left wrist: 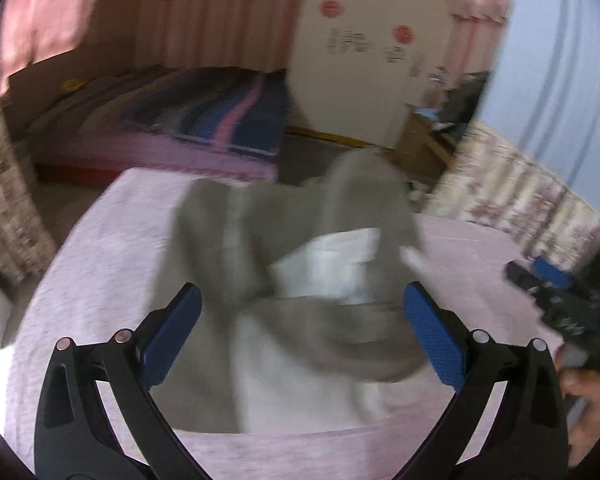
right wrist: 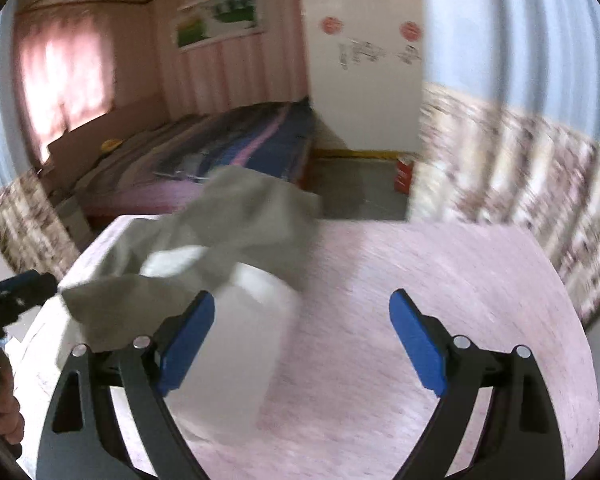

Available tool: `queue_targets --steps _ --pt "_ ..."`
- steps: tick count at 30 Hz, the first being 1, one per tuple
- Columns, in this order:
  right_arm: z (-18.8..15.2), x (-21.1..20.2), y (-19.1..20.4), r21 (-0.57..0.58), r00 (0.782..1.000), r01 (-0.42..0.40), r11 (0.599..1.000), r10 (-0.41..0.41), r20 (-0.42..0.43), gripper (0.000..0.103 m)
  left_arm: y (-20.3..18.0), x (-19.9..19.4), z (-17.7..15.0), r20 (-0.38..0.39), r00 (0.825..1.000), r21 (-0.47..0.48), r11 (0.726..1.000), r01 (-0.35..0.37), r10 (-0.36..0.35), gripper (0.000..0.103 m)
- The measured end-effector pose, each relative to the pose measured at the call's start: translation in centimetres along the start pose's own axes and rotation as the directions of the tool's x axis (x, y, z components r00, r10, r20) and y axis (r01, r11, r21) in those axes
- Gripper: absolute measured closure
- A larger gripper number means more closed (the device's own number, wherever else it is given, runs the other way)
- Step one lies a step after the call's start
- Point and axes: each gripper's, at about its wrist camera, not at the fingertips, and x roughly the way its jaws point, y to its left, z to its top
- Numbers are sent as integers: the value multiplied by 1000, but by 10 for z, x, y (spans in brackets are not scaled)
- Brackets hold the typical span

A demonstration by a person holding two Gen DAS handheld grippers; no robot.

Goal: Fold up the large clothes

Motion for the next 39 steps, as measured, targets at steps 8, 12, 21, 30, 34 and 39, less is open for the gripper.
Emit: queue_targets --steps 8,12,21,30,34,39 --pt "-24 -4 -45 71 1000 -25 997 24 14 14 -37 77 -24 -156 987 83 996 -35 48 27" --pt "-25 -2 -37 50 999 -39 998 39 11 14 -29 69 -30 -140 990 106 994 19 -3 83" --pt "-18 10 66 -96 985 -172 980 174 15 14 7 -14 -12 60 990 252 958 -135 124 92" --pt "-72 70 159 -274 979 -200 941 177 -106 5 120 18 -82 -32 969 119 963 -240 245 80" --pt "-85 81 148 -218 971 -226 949 203 -124 3 141 15 -98 -5 972 76 969 -233 234 47" --pt "-78 74 143 -238 979 -189 953 166 -115 3 176 -5 -72 -9 977 -59 975 -215 214 27"
